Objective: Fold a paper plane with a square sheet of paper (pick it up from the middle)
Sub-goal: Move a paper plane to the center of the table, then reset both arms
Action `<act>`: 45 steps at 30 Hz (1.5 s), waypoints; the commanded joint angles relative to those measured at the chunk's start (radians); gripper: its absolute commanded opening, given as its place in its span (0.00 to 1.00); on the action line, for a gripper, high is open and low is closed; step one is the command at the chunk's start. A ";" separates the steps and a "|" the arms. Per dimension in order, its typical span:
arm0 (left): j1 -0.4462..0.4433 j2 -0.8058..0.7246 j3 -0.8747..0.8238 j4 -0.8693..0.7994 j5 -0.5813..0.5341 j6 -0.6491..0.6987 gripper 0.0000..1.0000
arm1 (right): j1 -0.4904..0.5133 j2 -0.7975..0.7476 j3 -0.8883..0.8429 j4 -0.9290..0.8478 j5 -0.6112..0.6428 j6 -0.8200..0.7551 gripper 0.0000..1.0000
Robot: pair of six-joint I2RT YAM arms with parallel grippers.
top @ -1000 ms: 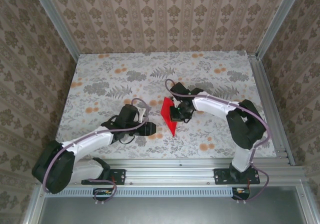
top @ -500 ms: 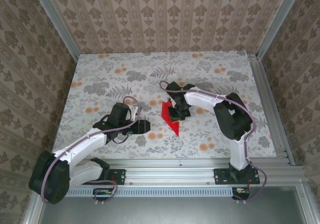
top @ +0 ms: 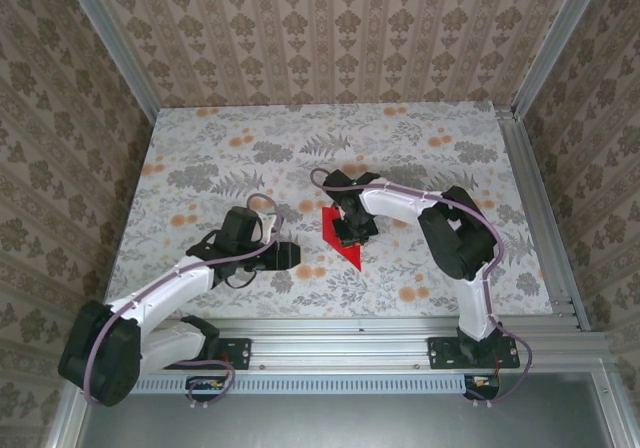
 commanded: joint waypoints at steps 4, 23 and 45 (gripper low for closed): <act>0.008 0.037 0.000 0.039 0.028 0.024 0.55 | 0.042 0.066 0.021 -0.033 0.074 0.015 0.21; 0.084 0.055 0.298 -0.202 -0.318 0.326 0.90 | -0.118 -0.523 -0.179 0.050 -0.076 -0.194 0.50; 0.427 0.158 0.064 0.355 -0.718 0.524 1.00 | -0.614 -0.799 -0.874 1.007 0.089 -0.363 1.00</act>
